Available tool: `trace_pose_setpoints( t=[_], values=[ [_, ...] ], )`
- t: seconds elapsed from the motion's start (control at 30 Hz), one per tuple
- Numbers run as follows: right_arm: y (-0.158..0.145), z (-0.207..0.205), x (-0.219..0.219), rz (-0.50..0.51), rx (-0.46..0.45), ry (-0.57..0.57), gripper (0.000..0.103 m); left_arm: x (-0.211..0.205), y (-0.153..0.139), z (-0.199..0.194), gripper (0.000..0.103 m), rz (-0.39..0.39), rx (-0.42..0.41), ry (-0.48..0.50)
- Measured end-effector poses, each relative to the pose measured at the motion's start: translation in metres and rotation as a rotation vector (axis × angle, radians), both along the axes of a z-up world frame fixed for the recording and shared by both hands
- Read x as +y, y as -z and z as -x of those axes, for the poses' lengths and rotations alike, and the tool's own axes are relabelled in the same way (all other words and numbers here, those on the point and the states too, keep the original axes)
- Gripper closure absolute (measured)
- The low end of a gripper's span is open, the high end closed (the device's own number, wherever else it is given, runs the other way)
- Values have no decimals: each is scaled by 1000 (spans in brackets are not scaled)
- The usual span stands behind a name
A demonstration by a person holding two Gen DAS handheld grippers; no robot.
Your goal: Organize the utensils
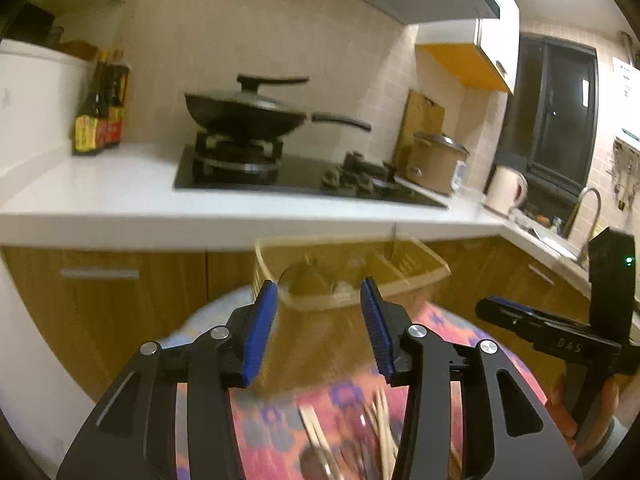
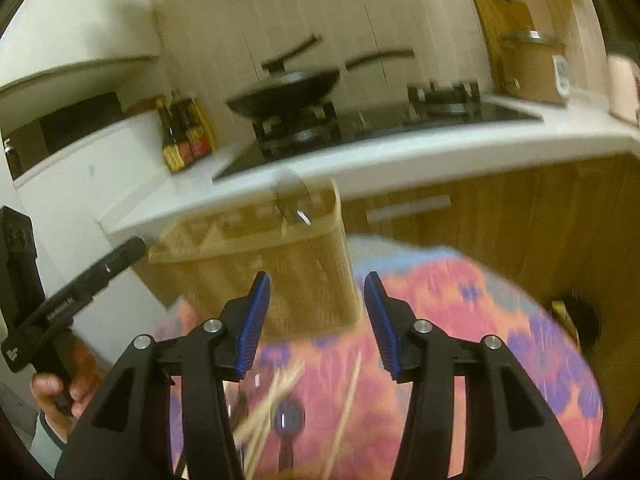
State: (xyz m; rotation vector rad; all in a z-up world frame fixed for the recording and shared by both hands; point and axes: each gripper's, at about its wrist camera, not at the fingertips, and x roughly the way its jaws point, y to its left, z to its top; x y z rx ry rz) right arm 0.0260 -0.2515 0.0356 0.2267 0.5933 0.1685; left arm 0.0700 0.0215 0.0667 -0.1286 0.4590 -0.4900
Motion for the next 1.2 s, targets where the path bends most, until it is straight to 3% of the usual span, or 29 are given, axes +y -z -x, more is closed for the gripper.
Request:
trace_pose_setpoints(
  t=[0.23, 0.3, 0.47, 0.6, 0.87, 1.07, 1.13, 1.2],
  values=[
    [39, 37, 0, -77, 209, -12, 59, -10, 32, 36, 61, -58, 182, 104],
    [54, 45, 4, -98, 286, -19, 68, -16, 44, 42, 62, -76, 242, 136],
    [91, 47, 11, -198, 441, -47, 75, -35, 79, 56, 66, -168, 401, 238],
    [106, 46, 13, -233, 486, -45, 76, -49, 94, 64, 67, -264, 427, 255],
    [112, 32, 14, -268, 506, -5, 78, -60, 114, 60, 78, -328, 473, 262],
    [111, 18, 20, -235, 497, 32, 93, -69, 115, 62, 86, -371, 454, 248],
    [111, 15, 22, -231, 492, 34, 98, -72, 115, 65, 97, -393, 446, 243],
    [113, 12, 24, -243, 489, 23, 101, -74, 115, 65, 100, -391, 440, 241]
  ],
)
